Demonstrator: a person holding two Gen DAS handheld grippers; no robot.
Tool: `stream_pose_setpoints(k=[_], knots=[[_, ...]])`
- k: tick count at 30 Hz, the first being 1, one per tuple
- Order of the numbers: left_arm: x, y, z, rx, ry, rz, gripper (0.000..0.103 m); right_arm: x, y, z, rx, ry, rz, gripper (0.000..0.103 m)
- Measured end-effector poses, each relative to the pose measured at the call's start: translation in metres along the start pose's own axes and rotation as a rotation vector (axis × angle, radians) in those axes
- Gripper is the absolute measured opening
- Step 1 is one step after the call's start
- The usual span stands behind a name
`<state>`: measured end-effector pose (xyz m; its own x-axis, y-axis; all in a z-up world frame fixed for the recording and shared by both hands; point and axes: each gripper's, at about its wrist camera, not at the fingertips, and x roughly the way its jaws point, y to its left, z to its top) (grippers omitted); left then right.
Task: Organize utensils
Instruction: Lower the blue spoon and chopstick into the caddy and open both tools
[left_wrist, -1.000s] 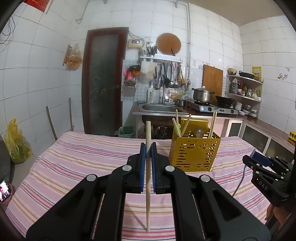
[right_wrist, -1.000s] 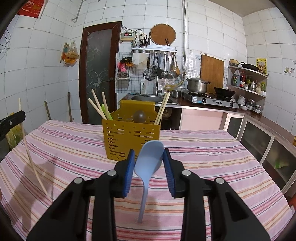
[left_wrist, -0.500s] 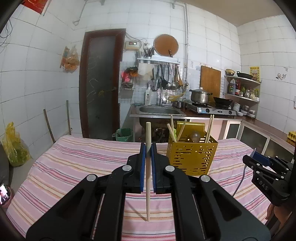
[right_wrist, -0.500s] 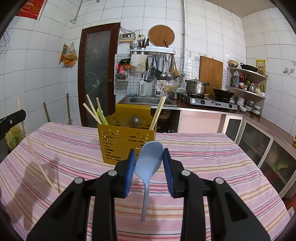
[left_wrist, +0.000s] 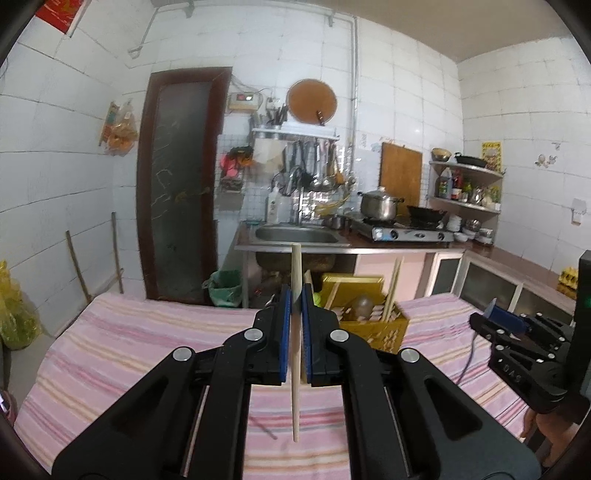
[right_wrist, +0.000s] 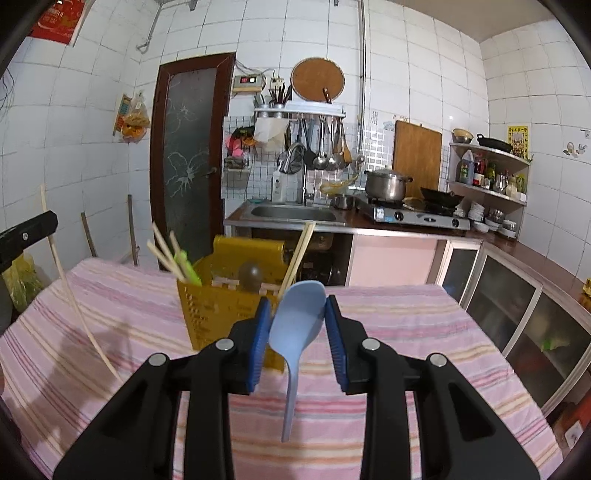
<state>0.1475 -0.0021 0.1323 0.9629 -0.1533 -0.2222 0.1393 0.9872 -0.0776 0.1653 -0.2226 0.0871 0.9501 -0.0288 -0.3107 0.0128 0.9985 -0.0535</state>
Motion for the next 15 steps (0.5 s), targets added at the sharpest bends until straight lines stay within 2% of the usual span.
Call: stream_pose_setpoints(k=[8, 11, 15], knots=[[0.02, -0.028, 0.058, -0.02, -0.062, -0.101, 0.004, 0.008, -0.001, 0.067, -0.034, -0.088, -0.012, 0.031], [0.041, -0.043, 0.081, -0.006, -0.091, -0.113, 0.004, 0.021, -0.001, 0.089, -0.033, -0.102, -0.009, 0.03], [0.072, -0.053, 0.094, -0.001, -0.111, -0.11, 0.004, 0.042, -0.001, 0.11, -0.026, -0.112, 0.009, 0.03]])
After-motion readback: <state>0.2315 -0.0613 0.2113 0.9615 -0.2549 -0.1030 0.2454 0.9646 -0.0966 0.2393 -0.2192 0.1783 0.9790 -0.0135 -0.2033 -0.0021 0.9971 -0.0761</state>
